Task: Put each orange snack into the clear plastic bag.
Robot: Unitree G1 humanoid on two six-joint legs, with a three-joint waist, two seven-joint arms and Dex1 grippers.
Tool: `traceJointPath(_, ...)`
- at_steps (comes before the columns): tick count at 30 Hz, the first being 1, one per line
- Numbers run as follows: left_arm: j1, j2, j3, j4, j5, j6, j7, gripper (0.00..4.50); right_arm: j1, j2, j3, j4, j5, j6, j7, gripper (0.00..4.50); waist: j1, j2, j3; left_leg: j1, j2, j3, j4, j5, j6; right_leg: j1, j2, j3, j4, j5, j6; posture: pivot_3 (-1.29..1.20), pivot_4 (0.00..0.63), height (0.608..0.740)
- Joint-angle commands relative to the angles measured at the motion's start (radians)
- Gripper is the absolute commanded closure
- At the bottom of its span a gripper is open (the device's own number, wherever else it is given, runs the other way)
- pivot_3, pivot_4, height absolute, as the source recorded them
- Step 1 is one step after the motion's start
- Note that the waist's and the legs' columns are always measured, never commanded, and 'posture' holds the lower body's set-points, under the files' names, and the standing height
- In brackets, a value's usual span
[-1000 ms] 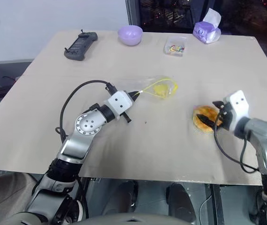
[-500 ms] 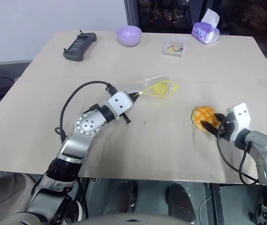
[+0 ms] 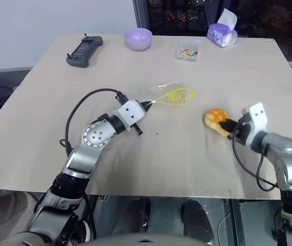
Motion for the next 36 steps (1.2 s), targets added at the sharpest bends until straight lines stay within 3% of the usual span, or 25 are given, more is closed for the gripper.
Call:
traceJointPath(1, -0.02, -0.002, -0.008, -0.016, 0.002, -0.027, 0.004, 4.5, -0.086, 0.001, 0.015, -0.086, 0.117, 0.087, 0.041, 4.48, 0.0, 0.0, 0.0, 0.0, 0.0, 0.0, 0.0, 0.0, 0.0, 0.0, 0.0, 0.0, 0.0, 0.0, 0.0, 0.0, 0.15, 0.74)
traceJointPath(5, -0.026, -0.005, -0.011, -0.015, 0.004, -0.029, 0.003, 4.5, -0.206, 0.042, 0.085, -0.035, 0.133, 0.122, 0.04, 4.48, -0.002, 0.0, 0.0, 0.0, 0.0, 0.0, 0.0, 0.0, 0.0, 0.0, 0.0, 0.0, 0.0, 0.0, 0.0, 0.0, 0.15, 0.74)
traceJointPath(13, -0.035, -0.009, -0.014, -0.014, 0.0, -0.039, 0.004, 4.5, -0.299, 0.08, 0.207, 0.124, 0.06, 0.063, 0.074, 4.48, 0.001, 0.0, 0.0, -0.001, -0.001, 0.0, 0.0, 0.0, 0.0, -0.001, -0.001, -0.001, -0.001, 0.0, 0.0, 0.0, 0.15, 0.74)
traceJointPath(22, -0.007, -0.016, -0.023, -0.053, -0.068, -0.052, -0.058, 4.5, -0.378, 0.133, 0.196, 0.266, 0.055, 0.086, 0.05, 4.48, -0.005, 0.0, 0.0, -0.001, -0.001, 0.0, 0.0, 0.0, 0.0, -0.001, -0.001, 0.0, 0.0, 0.0, 0.0, 0.0, 0.15, 0.74)
traceJointPath(32, -0.035, 0.056, -0.048, 0.045, -0.111, -0.184, -0.199, 4.5, -0.487, 0.151, 0.206, 0.43, 0.054, 0.1, 0.109, 4.48, -0.006, 0.0, 0.0, -0.001, -0.001, 0.0, 0.0, 0.0, 0.0, -0.001, -0.001, 0.0, 0.0, 0.0, 0.0, 0.0, 0.15, 0.74)
traceJointPath(36, -0.049, 0.036, -0.055, 0.07, -0.114, -0.201, -0.2, 4.5, -0.521, 0.235, 0.226, 0.455, -0.011, 0.021, 0.002, 4.48, -0.008, 0.0, 0.0, -0.001, 0.0, 0.0, 0.0, 0.0, 0.0, -0.001, 0.0, 0.0, 0.0, 0.0, 0.0, 0.0, 0.15, 0.74)
